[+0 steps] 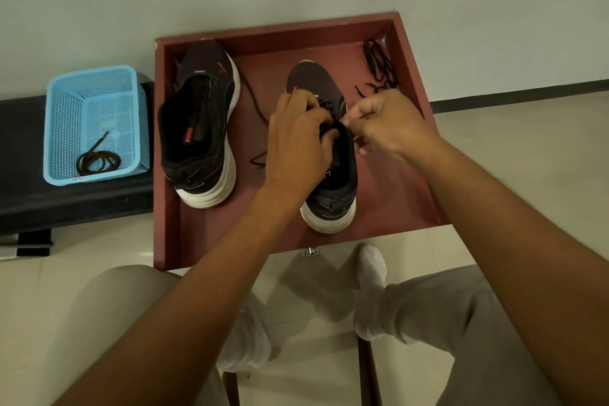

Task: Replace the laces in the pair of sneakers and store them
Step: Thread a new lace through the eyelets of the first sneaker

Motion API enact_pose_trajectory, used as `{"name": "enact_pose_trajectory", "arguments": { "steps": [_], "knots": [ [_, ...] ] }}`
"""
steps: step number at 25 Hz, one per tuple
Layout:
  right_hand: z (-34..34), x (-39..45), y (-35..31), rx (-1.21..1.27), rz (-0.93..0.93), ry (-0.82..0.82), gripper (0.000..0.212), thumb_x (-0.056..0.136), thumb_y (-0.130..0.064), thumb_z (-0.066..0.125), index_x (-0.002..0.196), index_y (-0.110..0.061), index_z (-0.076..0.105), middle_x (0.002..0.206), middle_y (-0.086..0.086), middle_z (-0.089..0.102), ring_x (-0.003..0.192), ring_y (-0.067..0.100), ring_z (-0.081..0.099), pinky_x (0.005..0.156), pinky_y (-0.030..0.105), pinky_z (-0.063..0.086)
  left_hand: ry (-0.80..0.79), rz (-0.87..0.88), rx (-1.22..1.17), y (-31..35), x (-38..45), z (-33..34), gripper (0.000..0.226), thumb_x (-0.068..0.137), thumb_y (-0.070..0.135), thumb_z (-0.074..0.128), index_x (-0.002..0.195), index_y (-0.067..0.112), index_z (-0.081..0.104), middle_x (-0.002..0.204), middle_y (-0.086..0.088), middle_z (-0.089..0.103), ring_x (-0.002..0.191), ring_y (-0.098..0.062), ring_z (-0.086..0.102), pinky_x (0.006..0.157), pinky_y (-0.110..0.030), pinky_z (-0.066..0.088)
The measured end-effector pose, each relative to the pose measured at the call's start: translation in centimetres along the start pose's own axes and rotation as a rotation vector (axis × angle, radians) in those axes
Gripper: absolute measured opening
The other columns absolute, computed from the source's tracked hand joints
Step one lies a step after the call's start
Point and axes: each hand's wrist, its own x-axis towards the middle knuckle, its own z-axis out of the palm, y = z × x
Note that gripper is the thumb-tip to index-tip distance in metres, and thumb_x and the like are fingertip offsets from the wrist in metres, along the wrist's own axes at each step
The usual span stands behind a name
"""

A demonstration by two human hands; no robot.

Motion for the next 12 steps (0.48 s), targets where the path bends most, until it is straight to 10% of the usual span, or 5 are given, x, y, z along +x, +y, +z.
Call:
{"name": "enact_pose_trajectory", "arguments": {
  "steps": [12],
  "knots": [
    [-6.5, 0.7, 2.0, -0.298, 0.198, 0.34, 0.009, 0.087, -0.014, 0.072, 0.087, -0.008, 0.078, 0.082, 0.01, 0.076, 0.08, 0.027, 0.075, 0.08, 0.039, 0.063, -0.002, -0.068, 0.035, -0.4, -0.3, -0.8, 0.031, 0.075, 0.034, 0.086, 0.104, 0.027, 0.076, 0.111, 0.012, 0.063, 0.125, -0.016, 0.047, 0.099, -0.039, 0.028]
  ]
}}
